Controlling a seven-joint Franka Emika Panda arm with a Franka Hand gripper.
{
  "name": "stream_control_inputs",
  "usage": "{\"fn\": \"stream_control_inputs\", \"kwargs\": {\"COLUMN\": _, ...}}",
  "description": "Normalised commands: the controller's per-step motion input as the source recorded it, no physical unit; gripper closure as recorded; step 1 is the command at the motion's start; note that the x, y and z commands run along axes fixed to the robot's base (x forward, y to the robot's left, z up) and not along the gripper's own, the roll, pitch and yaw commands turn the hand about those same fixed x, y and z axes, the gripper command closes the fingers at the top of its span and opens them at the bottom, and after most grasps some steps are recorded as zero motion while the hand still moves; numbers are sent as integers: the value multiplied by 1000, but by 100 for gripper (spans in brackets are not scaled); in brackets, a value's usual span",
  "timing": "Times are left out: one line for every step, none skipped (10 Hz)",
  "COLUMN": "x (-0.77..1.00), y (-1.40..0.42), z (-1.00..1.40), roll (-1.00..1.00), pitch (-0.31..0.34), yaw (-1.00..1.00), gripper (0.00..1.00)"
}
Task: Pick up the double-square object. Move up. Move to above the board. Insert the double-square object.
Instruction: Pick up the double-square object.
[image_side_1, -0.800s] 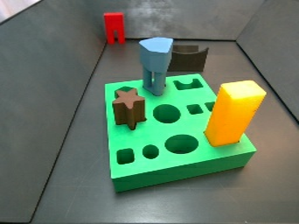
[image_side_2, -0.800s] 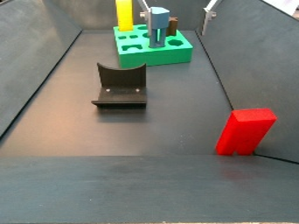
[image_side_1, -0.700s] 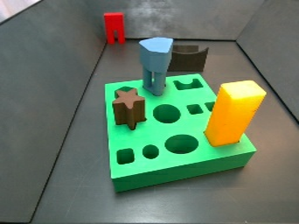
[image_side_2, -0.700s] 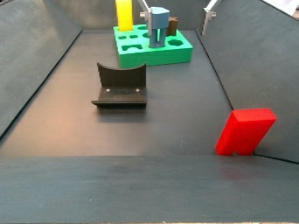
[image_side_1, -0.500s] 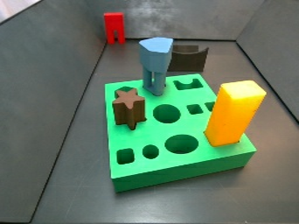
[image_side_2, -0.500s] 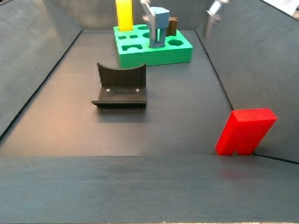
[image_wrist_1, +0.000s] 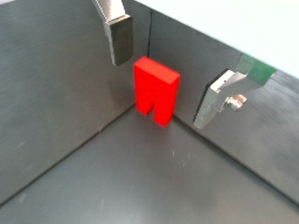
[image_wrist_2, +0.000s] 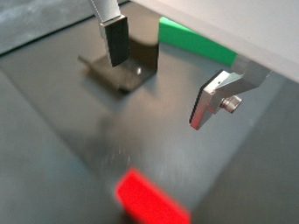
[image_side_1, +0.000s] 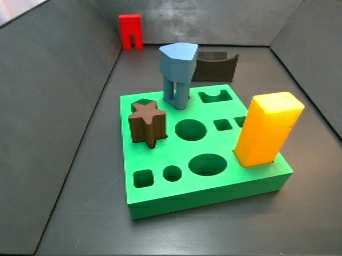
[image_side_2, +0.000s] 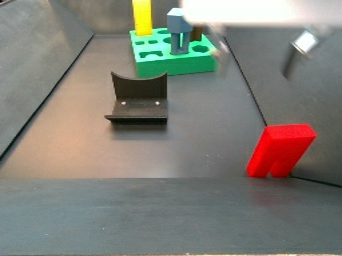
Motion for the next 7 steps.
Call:
{"fn": "stream_control_inputs", "kwargs": {"x": -369, "y": 860, "z": -474, "roll": -39, "pitch": -303, "yaw": 0, "gripper": 0}}
{"fn": "stream_control_inputs", "kwargs": {"x": -434, "y": 826, "z": -517, "roll": 0, "pitch": -311, "yaw": 0, "gripper": 0}}
{"fn": "stream_control_inputs", "kwargs": {"x": -529, "y": 689, "z": -517, "roll": 27, "pitch": -324, "yaw": 0, "gripper": 0}}
{"fn": "stream_control_inputs", "kwargs": {"x": -103, "y": 191, "z": 0, "roll": -73, "pitch": -31, "yaw": 0, "gripper": 0}}
{"fn": "stream_control_inputs", "kwargs": {"x": -20, "y": 71, "z": 0, "roll": 0, "pitch": 0, "yaw": 0, "gripper": 0}}
{"fn": "stream_control_inputs", "kwargs": {"x": -269, "y": 9, "z": -389, "roll": 117, "pitch": -234, "yaw": 71, "gripper": 0}}
{"fn": "stream_control_inputs", "kwargs": {"x": -309, "y": 83, "z": -586, "roll": 93, "pitch": -337, "yaw": 106, "gripper": 0}}
